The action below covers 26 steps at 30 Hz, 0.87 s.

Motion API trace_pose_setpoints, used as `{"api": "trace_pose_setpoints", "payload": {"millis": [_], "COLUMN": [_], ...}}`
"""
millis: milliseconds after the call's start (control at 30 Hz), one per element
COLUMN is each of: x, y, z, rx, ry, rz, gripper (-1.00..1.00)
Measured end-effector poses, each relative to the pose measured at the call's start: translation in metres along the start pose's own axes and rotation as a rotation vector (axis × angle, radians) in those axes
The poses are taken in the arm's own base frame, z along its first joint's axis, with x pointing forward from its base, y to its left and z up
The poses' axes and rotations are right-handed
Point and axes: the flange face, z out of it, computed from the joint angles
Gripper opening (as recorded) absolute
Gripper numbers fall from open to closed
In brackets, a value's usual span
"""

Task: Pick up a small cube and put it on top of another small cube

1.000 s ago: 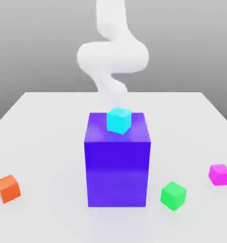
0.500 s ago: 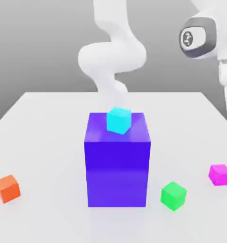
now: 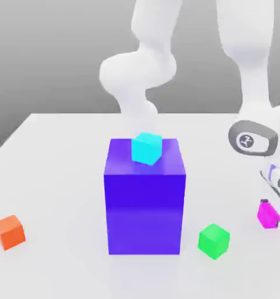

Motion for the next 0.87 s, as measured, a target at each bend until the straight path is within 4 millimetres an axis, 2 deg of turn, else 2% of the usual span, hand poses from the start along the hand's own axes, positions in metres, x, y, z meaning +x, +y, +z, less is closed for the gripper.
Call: {"api": "trace_pose_setpoints", "payload": {"millis": [133,300,333,400,467,500,533,600,633,733,767,867], "x": [0.000,0.000,-0.001,-0.011,-0.033,-0.050,-0.067,-0.068,-0.066,-0.068,-0.069,-0.069], "y": [0.000,0.000,0.009,0.059,0.126,0.162,0.189,0.185,0.180,0.182,0.182,0.182], "z": [0.000,-0.049,-0.060,-0.078,-0.094,-0.102,-0.107,-0.098,-0.089,-0.058,-0.051,-0.051], "rx": [0.000,-0.001,-0.003,-0.012,-0.013,-0.011,-0.006,-0.001,0.000,0.000,0.000,0.000], "ry": [-0.001,-0.001,-0.001,-0.001,-0.002,-0.001,-0.001,-0.001,-0.001,-0.001,-0.001,-0.001], "rz": [-0.001,0.000,0.024,0.164,0.361,0.474,0.567,0.572,0.560,0.567,0.567,0.567], "gripper": [-1.00,-1.00,-1.00,-1.00,-1.00,-1.00,-1.00,-1.00,-1.00,-1.00,1.00,1.00]}}
